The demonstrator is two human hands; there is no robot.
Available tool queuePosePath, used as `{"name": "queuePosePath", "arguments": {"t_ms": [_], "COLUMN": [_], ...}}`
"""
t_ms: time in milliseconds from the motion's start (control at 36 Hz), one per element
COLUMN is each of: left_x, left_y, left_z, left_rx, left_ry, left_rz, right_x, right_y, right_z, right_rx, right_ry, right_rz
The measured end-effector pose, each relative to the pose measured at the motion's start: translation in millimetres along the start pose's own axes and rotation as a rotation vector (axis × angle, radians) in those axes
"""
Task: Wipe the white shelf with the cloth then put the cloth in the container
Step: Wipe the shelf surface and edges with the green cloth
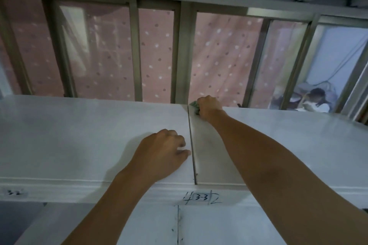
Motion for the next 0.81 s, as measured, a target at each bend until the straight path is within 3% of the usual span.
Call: {"name": "queuePosePath", "arguments": {"t_ms": [333, 611, 694, 806], "left_x": [11, 16, 48, 116], "left_y": [2, 0, -8, -30], "left_z": [7, 15, 23, 48], "left_rx": [0.016, 0.035, 0.098, 0.05], "left_ry": [-0.036, -0.016, -0.071, -0.009], "left_rz": [-0.103, -0.385, -0.408, -0.41], "right_x": [56, 145, 186, 243], "right_y": [10, 25, 29, 38], "right_z": [2, -2, -2, -1], "right_rx": [0.035, 0.027, 0.03, 0.034], "right_ry": [0.005, -0.051, -0.064, -0.034], "right_rz": [0.007, 0.067, 0.07, 0.033]}}
Point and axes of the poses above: each hand's wrist, its own y-axis away from the middle knuckle, its own z-axis out of the palm, x = y × z, the point moved 6 cm from there along -y, towards the middle knuckle, and after that the axes turned 3 degrees about -y, right-handed, at the moved point
